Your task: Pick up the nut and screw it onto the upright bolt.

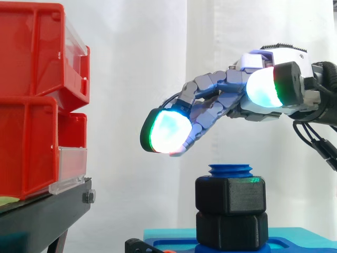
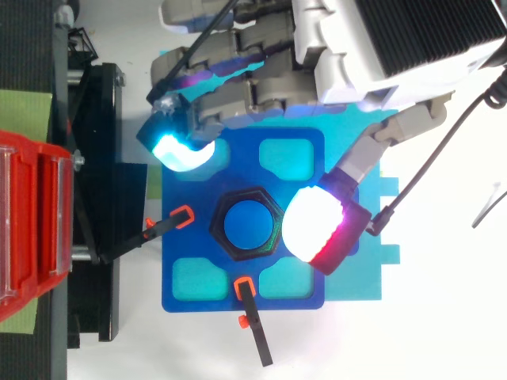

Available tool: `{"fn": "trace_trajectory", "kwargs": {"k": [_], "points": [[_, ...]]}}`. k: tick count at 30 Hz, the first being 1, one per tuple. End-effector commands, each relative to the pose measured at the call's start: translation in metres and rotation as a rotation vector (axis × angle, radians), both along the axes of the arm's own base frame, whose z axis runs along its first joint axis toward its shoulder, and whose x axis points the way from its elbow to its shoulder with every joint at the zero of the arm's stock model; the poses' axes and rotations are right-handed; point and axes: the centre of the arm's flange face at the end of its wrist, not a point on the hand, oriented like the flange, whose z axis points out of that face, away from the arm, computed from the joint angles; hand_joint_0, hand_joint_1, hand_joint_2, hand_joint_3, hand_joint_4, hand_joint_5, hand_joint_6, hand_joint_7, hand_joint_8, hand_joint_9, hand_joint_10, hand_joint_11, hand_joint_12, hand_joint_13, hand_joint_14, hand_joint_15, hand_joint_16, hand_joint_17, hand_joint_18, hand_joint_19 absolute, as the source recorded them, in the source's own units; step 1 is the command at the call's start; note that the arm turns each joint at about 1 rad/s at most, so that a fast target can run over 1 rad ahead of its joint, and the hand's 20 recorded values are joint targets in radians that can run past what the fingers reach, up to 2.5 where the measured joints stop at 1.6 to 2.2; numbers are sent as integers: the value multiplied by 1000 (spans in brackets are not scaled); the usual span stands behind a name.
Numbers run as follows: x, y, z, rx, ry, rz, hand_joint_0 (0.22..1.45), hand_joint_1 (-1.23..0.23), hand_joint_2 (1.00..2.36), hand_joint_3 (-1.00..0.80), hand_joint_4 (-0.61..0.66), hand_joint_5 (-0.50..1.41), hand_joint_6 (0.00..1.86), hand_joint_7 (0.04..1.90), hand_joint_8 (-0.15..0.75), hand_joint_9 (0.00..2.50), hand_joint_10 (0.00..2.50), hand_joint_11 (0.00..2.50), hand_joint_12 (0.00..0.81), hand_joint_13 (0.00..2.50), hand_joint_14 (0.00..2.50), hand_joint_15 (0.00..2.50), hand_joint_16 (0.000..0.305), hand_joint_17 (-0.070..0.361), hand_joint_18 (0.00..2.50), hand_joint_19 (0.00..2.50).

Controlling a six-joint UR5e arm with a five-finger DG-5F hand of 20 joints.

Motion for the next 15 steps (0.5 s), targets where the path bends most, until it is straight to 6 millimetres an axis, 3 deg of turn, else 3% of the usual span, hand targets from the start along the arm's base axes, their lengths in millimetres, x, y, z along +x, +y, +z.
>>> {"fn": "trace_trajectory", "kwargs": {"k": [1,7,15], "points": [[-1,11,-10,-1,17,-3,467,-179,1000,-500,145,-184,501,623,237,609,0,0,319,216,0,0,43,96,0,0],[-2,29,-33,10,11,-14,457,-138,1000,-500,162,-165,502,666,245,557,0,0,331,145,0,0,44,100,0,0],[-3,40,-40,26,36,-8,472,-154,1000,-500,205,-119,502,748,257,618,0,0,322,157,0,0,42,95,0,0]]}}
